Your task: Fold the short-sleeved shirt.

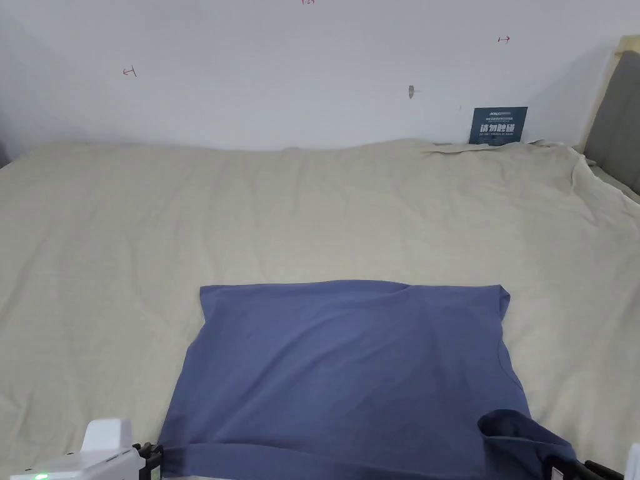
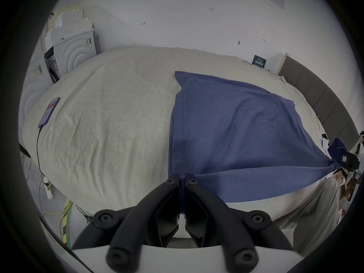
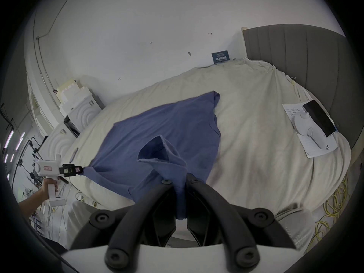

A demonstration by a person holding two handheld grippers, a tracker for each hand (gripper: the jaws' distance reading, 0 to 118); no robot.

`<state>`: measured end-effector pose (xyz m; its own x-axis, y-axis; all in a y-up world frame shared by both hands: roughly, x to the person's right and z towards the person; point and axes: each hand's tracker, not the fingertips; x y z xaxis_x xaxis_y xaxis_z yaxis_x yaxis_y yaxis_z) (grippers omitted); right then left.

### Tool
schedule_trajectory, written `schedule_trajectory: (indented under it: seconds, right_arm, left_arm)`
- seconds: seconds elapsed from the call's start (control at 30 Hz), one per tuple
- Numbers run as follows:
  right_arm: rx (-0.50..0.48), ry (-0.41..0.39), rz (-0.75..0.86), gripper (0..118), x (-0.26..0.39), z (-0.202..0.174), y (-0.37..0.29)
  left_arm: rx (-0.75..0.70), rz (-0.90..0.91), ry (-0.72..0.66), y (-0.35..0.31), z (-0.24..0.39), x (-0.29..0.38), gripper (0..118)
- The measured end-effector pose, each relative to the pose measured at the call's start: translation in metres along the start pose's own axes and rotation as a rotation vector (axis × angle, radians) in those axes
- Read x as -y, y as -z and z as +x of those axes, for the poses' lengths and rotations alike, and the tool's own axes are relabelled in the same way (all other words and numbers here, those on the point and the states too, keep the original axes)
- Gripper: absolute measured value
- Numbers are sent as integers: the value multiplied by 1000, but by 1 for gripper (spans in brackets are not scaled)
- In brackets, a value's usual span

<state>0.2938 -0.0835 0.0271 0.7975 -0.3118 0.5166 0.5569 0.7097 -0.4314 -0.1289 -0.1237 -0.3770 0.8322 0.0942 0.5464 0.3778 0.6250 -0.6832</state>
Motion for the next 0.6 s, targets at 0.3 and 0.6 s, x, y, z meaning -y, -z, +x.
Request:
schedule_trajectory:
  seconds: [0.3, 0.6]
  right_arm:
    - [149, 116, -193, 5, 24, 29, 76]
    - [175, 136, -180, 39, 22, 20, 65]
  left_arm:
    - [-36, -86, -44, 33, 5, 22, 1]
    - [-48, -64, -79, 20, 6, 21, 72]
